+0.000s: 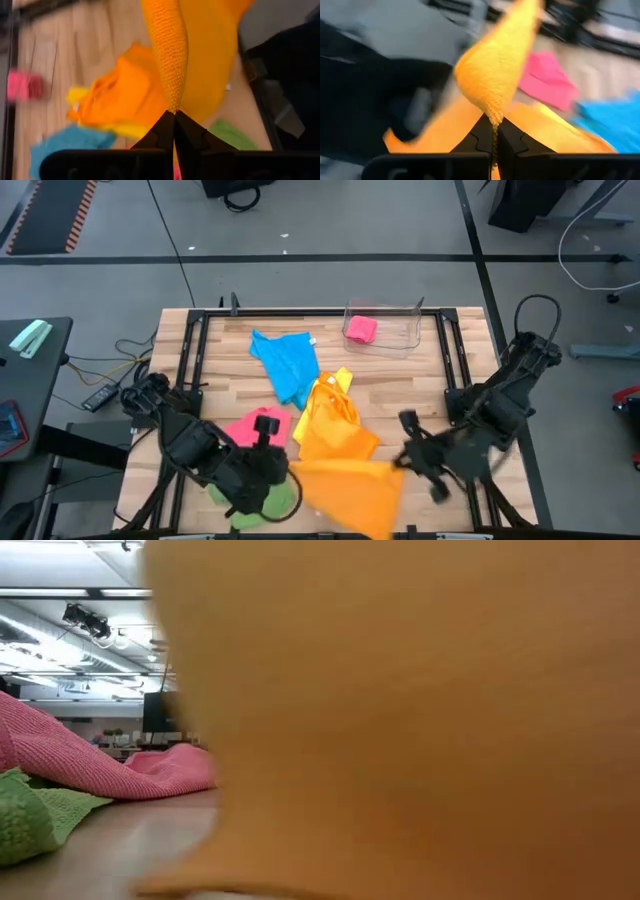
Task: Fold microfiber towels
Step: Fold the right orange microfiber cloth
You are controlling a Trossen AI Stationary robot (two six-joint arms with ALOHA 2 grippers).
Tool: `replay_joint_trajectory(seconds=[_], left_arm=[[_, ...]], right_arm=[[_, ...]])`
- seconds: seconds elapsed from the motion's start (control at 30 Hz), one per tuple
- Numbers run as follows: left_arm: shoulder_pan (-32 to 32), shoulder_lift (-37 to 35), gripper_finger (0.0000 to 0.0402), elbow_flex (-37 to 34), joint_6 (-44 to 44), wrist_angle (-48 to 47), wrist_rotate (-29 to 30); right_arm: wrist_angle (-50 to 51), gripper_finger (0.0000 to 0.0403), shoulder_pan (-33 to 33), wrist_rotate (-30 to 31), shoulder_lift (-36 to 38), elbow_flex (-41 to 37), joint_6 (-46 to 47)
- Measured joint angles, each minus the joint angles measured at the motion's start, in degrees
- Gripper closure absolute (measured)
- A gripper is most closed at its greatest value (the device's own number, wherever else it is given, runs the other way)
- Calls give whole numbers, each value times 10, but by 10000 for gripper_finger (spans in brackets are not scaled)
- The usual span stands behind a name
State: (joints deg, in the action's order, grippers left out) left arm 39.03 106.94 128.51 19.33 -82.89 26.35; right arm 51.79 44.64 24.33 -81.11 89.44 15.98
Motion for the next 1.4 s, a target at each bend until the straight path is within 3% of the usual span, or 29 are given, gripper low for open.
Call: replay_joint_trajectory(seconds=[0.33, 0.6, 0.8, 0.97, 1.2, 1.4], left_arm=[[-44, 3, 391, -96, 22, -26, -3], [-101, 2, 393, -128, 9, -43, 0], [-128, 0, 383, -128, -9, -47, 6], [-133, -2, 379, -128, -5, -45, 6], [-116, 2, 395, -128, -3, 3, 1], [-97, 35, 376, -128, -4, 16, -9]], right_arm=[[82, 393, -143, 93, -1, -105, -112], [83, 393, -231, 101, -1, -111, -149], [85, 393, -257, 112, -1, -111, -167], [77, 393, -261, 83, -1, -139, -167], [31, 393, -256, 56, -1, -223, -167], [39, 393, -249, 57, 0, -237, -155]])
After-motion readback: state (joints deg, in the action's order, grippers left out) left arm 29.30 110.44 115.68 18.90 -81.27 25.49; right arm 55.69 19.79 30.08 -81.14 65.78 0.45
